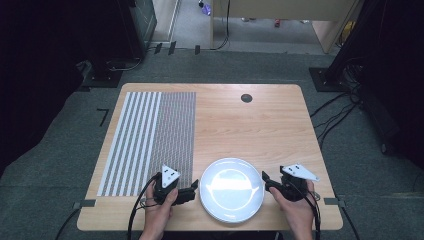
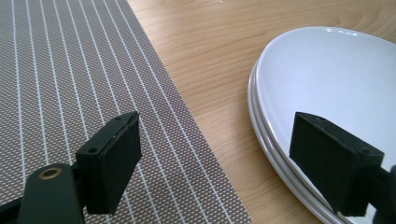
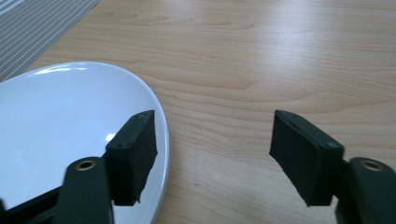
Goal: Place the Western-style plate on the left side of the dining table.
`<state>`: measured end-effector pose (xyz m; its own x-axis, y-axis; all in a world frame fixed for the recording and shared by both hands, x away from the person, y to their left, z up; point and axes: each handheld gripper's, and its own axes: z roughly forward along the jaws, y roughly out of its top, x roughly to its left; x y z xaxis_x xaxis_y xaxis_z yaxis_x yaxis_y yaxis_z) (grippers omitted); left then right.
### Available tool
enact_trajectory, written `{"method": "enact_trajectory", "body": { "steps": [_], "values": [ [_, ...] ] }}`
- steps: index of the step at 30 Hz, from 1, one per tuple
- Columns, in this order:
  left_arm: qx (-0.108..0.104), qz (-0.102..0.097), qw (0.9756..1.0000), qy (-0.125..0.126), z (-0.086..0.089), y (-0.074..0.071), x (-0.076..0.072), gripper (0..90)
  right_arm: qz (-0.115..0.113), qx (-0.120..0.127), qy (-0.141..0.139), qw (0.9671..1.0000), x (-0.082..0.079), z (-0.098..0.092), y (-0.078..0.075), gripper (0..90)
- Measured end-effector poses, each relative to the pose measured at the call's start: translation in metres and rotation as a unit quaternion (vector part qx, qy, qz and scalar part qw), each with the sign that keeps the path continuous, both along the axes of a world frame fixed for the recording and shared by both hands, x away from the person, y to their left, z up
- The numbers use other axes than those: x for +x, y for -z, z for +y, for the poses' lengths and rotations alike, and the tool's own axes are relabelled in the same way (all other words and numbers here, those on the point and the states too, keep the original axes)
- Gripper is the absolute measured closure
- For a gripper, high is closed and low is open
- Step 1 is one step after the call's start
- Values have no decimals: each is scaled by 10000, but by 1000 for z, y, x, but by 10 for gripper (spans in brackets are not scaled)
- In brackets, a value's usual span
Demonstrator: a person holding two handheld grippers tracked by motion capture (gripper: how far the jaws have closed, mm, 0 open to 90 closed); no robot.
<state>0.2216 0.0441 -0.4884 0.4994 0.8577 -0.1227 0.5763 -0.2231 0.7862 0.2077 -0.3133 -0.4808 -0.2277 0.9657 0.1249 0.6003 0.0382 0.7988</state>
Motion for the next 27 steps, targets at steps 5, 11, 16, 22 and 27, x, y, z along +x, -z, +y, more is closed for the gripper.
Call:
{"method": "enact_trajectory", "body": {
  "steps": [5,11,16,22,27],
  "values": [
    [30,19,10000,58,-4,1,-2,171,5,68,-33,10000,0,5,1,378],
    [120,74,9998,171,-12,4,-5,171,110,23,23,9999,1,12,5,383],
    [-60,163,9995,280,-15,5,-7,170,199,272,-68,9994,0,15,8,530],
    [-68,236,9990,376,-16,6,-7,219,348,647,-137,9972,0,13,12,640],
    [-28,370,9985,402,-18,9,-8,361,618,797,-166,9948,-1,14,12,755]
  ]
}}
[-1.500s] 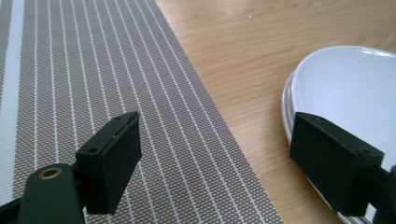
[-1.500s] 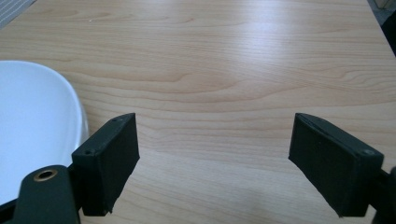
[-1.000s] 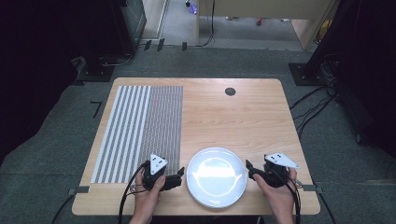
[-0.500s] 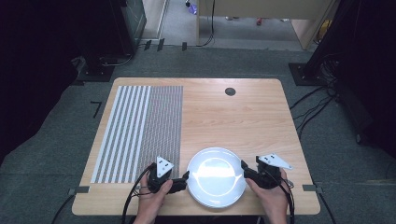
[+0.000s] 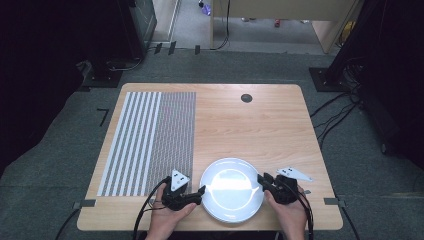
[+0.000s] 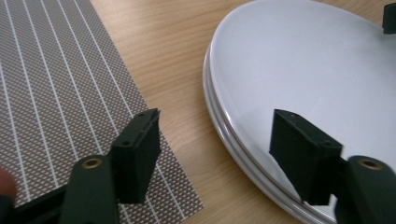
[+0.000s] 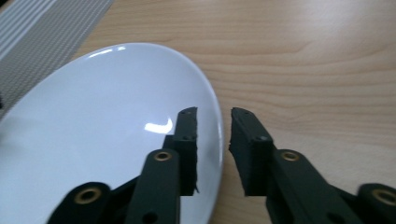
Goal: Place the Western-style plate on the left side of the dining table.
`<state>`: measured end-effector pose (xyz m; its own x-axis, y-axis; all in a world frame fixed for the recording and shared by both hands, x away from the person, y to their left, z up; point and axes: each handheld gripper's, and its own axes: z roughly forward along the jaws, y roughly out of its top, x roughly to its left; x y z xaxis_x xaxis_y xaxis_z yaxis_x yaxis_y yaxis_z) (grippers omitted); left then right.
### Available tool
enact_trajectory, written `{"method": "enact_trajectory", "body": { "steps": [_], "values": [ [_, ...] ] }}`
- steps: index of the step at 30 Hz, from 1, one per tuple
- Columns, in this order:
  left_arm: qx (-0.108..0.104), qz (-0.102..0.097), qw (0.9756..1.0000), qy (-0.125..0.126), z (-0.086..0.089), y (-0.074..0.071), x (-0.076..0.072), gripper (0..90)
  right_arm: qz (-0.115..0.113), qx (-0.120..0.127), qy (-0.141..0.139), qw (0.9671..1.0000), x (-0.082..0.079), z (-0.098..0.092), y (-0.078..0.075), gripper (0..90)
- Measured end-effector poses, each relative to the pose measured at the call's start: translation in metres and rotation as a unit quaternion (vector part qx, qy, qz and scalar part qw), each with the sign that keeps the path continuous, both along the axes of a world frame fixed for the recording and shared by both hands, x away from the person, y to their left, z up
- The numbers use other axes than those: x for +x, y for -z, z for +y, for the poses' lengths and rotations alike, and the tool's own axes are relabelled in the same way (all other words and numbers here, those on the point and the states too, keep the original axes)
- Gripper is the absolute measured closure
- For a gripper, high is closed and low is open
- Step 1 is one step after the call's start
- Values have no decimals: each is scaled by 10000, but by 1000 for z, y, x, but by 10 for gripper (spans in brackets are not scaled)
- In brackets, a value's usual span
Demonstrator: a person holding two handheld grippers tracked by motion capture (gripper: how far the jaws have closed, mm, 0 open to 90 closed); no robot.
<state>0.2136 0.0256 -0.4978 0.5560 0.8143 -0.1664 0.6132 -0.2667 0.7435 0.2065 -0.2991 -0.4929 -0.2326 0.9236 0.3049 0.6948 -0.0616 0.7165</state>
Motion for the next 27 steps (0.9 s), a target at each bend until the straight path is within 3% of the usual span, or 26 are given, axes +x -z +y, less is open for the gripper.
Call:
{"method": "enact_trajectory", "body": {
  "steps": [5,12,17,19,23,27],
  "values": [
    [-141,140,9998,96,0,2,0,463,154,-92,14,9998,0,0,1,830],
    [-383,422,9976,389,0,3,0,608,224,170,22,9996,-2,-3,1,877],
    [-469,505,9967,419,2,3,2,616,253,399,20,9989,-2,-8,0,900],
    [-483,516,9965,435,2,3,1,618,338,654,-118,9972,-1,-7,1,900],
    [-480,532,9964,462,2,3,1,614,340,550,-247,9976,-1,2,4,885],
    [-527,553,9962,416,8,2,3,605,66,523,108,9985,-5,-7,-4,867]
  ]
}}
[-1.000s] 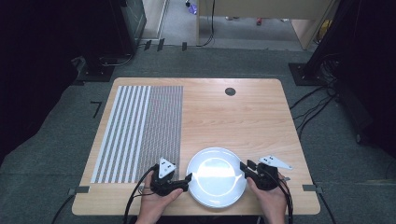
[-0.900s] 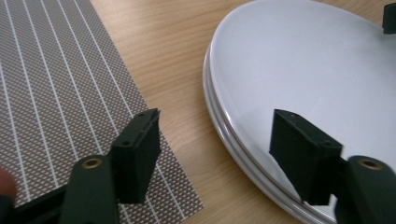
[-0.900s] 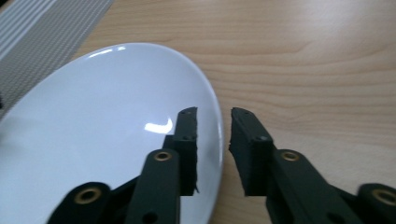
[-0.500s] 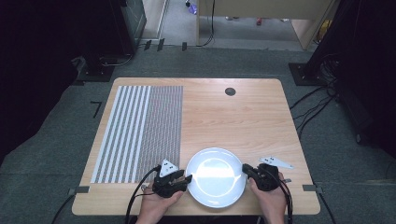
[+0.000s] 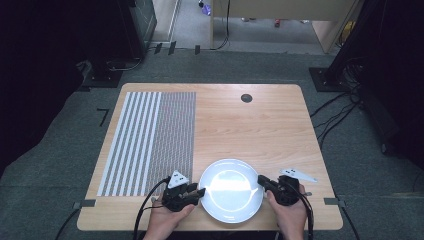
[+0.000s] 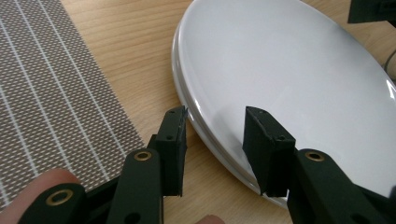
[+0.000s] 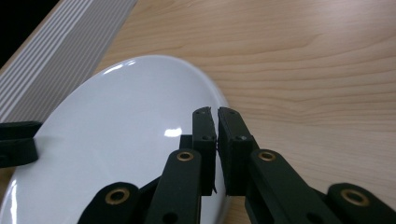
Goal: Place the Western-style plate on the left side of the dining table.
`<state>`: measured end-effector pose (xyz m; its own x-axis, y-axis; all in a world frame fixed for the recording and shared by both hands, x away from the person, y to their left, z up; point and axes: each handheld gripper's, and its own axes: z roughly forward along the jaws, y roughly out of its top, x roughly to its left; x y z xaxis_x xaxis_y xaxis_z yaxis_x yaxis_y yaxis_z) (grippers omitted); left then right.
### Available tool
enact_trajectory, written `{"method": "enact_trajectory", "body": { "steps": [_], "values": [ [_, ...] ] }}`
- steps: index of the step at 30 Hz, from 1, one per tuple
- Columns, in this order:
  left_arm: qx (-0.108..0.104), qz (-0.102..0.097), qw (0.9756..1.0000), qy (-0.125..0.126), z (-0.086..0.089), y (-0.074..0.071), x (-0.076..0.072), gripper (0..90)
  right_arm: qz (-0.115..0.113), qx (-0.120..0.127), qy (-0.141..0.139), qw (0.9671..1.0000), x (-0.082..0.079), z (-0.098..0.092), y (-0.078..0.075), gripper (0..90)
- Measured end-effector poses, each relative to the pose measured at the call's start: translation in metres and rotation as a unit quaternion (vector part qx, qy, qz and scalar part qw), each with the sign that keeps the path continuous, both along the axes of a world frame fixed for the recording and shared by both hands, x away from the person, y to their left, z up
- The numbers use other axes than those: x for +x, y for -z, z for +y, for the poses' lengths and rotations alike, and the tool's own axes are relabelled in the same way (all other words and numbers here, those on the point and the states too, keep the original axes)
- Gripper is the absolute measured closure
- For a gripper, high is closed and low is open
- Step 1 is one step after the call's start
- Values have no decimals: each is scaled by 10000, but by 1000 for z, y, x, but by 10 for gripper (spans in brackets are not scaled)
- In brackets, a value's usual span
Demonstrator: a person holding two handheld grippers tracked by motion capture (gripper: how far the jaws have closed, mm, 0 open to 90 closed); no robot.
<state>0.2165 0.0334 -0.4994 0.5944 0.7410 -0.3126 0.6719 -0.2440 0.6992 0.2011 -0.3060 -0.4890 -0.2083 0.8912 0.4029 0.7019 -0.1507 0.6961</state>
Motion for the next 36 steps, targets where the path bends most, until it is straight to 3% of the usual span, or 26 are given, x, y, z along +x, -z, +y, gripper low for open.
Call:
{"method": "enact_trajectory", "body": {
  "steps": [3,7,9,18,23,28,33,36],
  "values": [
    [-30,30,10000,35,3,-1,0,611,107,-137,92,9998,-2,-8,1,862],
    [-27,46,9999,145,4,-2,-4,632,336,125,-108,9993,-3,-8,6,859],
    [-39,72,9998,204,4,-2,-5,634,383,47,-151,9991,-3,-6,6,863],
    [-83,45,9998,178,5,-2,-7,681,392,185,-110,9990,-3,-6,9,867],
    [-85,53,9998,175,6,-2,-6,687,380,451,-91,9982,-2,-10,11,878],
    [-128,128,9997,180,8,-1,-5,648,335,565,-117,9978,-1,-11,14,882],
    [-166,178,9994,244,11,0,-5,626,418,1051,-266,9932,1,-17,16,900],
    [-188,218,9993,250,12,0,-5,619,455,1156,-313,9918,2,-17,17,891]
  ]
}}
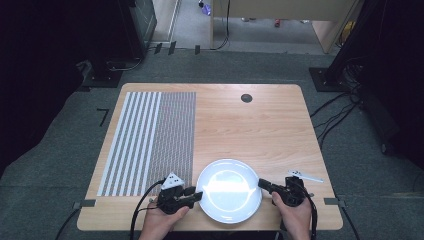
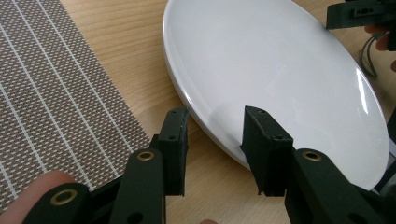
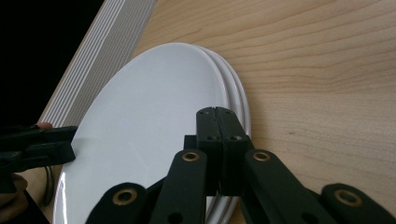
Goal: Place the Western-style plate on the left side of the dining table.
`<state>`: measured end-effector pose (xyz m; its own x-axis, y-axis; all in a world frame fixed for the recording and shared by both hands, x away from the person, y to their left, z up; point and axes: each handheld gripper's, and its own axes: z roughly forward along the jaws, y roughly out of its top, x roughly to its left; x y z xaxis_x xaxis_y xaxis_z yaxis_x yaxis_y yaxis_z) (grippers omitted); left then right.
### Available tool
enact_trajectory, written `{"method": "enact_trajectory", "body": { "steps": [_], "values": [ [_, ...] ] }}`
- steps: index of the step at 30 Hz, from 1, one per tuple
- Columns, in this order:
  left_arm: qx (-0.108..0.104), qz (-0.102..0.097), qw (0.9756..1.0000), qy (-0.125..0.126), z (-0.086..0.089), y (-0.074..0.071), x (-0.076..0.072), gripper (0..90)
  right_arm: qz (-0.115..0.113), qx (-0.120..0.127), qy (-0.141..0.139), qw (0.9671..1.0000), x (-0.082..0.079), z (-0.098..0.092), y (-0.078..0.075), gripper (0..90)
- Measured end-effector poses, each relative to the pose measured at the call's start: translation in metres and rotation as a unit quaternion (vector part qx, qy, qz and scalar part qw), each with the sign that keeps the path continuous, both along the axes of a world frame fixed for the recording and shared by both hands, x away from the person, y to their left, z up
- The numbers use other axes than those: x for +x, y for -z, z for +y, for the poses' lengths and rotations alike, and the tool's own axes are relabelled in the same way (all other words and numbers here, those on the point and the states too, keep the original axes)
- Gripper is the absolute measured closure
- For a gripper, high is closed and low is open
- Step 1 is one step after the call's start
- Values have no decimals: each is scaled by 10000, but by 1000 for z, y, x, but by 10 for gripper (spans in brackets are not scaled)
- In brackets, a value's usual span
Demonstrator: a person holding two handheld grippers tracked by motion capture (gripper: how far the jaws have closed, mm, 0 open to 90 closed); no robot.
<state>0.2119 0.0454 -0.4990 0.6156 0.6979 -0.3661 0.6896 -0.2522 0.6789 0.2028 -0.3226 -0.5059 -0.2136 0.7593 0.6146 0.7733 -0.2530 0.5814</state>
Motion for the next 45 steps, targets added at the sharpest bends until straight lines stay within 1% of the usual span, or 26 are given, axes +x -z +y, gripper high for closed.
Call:
{"method": "enact_trajectory", "body": {
  "steps": [4,6,7,9,10,11,12,15,17,20,24,27,33,36,38,39,40,41,42,43,45],
  "values": [
    [-37,7,10000,-49,4,-1,2,614,-29,-82,78,9999,-1,-1,-1,883],
    [-51,15,10000,-55,6,-2,2,613,-17,-128,109,9999,-1,-2,-1,883],
    [-98,39,9999,-61,7,-2,3,612,36,-184,140,9997,-1,-4,0,883],
    [-125,72,9999,-38,8,-1,3,612,89,-83,95,9999,-1,-4,0,884],
    [-137,90,9999,-17,8,-1,3,612,101,-79,57,9999,-1,-3,0,881],
    [-162,124,9998,6,8,0,4,612,75,-142,49,9999,0,-2,1,875],
    [-175,163,9997,31,8,1,4,613,108,-153,28,9998,0,-1,1,871],
    [-293,329,9989,129,7,4,5,633,126,-100,0,9999,1,-1,2,871],
    [-326,368,9987,123,6,5,5,634,134,-103,2,9999,0,0,2,871],
    [-287,342,9990,91,7,3,4,637,90,-90,26,9999,0,2,2,872],
    [-263,291,9992,5,11,0,5,643,127,43,17,9999,1,4,4,872],
    [-308,299,9991,-21,15,-1,6,646,112,74,19,9999,1,7,6,870],
    [-418,363,9985,-62,24,-3,9,643,108,281,19,9995,2,12,9,849],
    [-451,402,9982,-66,30,-4,11,656,93,285,-23,9995,1,16,8,845],
    [-485,437,9978,-75,33,-5,12,666,72,244,-25,9997,1,18,9,843],
    [-517,432,9977,-83,34,-6,12,671,74,243,-15,9997,2,19,9,842],
    [-568,470,9972,-93,36,-7,13,675,86,250,-10,9997,2,19,9,842],
    [-721,547,9959,-79,38,-9,13,683,87,255,-11,9996,2,20,10,842],
    [-721,547,9959,-79,38,-9,13,687,93,263,-4,9996,2,20,10,842],
    [-843,574,9948,-38,41,-14,12,688,85,266,3,9996,2,19,10,842],
    [-644,461,9968,-52,41,-17,11,694,90,265,2,9996,2,20,11,842]
  ]
}}
